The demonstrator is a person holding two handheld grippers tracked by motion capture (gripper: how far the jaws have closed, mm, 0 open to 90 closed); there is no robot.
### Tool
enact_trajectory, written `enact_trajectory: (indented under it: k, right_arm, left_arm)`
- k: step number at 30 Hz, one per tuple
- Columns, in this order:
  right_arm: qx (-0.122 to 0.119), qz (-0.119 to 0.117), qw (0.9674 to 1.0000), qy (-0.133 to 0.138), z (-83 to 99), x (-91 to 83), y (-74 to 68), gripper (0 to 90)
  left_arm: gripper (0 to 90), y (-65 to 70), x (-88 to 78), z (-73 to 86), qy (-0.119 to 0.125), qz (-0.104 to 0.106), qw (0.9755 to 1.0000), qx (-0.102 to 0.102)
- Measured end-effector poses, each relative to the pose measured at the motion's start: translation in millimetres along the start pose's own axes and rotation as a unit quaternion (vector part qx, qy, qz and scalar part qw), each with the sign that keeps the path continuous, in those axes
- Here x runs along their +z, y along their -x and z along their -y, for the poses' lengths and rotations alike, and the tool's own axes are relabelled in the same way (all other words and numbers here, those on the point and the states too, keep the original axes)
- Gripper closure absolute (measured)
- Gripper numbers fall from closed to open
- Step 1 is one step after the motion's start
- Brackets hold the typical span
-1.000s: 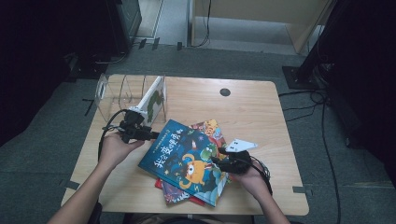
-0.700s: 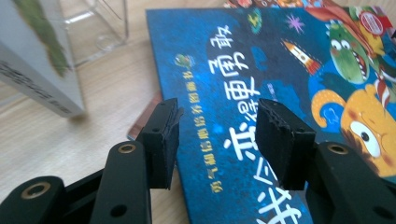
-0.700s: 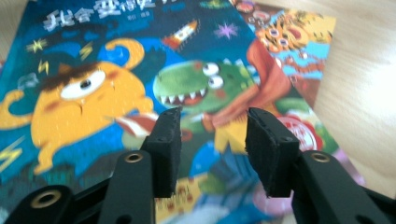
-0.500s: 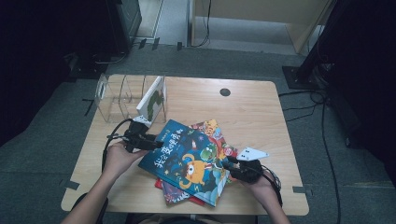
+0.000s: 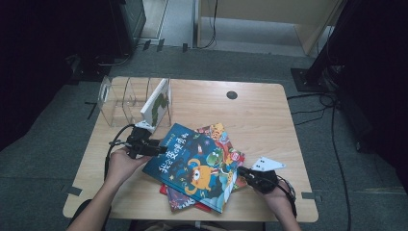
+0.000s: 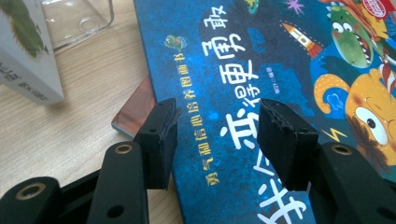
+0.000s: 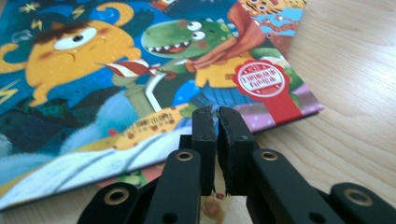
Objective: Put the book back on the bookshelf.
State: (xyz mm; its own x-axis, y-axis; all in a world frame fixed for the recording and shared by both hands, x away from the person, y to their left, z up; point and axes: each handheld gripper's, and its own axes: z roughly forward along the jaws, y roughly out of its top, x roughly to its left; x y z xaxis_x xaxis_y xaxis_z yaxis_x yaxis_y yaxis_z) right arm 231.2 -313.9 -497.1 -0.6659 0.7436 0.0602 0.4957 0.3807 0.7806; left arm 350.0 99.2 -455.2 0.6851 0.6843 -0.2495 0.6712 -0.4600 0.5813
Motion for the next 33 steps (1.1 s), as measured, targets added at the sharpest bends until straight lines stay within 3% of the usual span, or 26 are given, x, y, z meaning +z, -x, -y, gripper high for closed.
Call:
enact_trajectory:
  k: [3, 5, 9, 14, 19, 21, 25, 27, 29, 33]
  right_arm:
    - [0.014, -0.003, 0.9998, -0.017, 2.5, -1.7, 1.7, 89.6]
    - [0.018, -0.007, 0.9996, -0.019, 3.5, -2.5, 2.3, 90.0]
    - [0.033, -0.020, 0.9989, -0.025, 1.7, 1.0, 3.6, 90.0]
    - [0.034, -0.020, 0.9989, -0.026, 1.4, 1.4, 3.9, 90.0]
    - [0.046, -0.024, 0.9984, -0.022, 2.4, 1.6, 5.0, 90.0]
    - [0.046, -0.024, 0.9984, -0.021, 2.7, 1.7, 5.2, 90.0]
    - [0.043, -0.026, 0.9986, -0.020, 3.1, 1.7, 5.4, 90.0]
    - [0.043, -0.026, 0.9985, -0.020, 3.1, 1.5, 5.0, 90.0]
    - [0.038, -0.025, 0.9988, -0.020, 3.2, 1.5, 4.8, 90.0]
    - [0.037, -0.024, 0.9989, -0.018, 3.3, 2.0, 4.9, 90.0]
  left_arm:
    - [47.9, 0.3, 0.8, 3.2, 0.004, 0.002, 1.0000, 0.003]
    - [47.6, -0.5, 1.7, 4.8, -0.007, -0.004, 0.9999, 0.009]
    - [47.2, -3.6, 2.9, 9.4, 0.000, 0.004, 1.0000, -0.006]
    - [46.6, -6.7, 7.2, 12.4, -0.006, 0.004, 0.9999, -0.008]
    - [47.2, -10.1, 12.9, 14.4, -0.023, 0.001, 0.9996, -0.014]
    - [48.1, -9.9, 12.6, 15.4, -0.017, -0.004, 0.9998, -0.008]
    - [51.6, -11.9, 12.4, 18.3, -0.010, -0.002, 0.9998, -0.015]
    - [51.2, -10.7, 12.6, 22.2, 0.005, -0.006, 0.9998, -0.016]
    - [51.1, -11.1, 12.9, 25.0, 0.014, -0.004, 0.9995, -0.026]
    - [50.4, -13.3, 12.6, 24.7, 0.000, 0.007, 0.9979, -0.065]
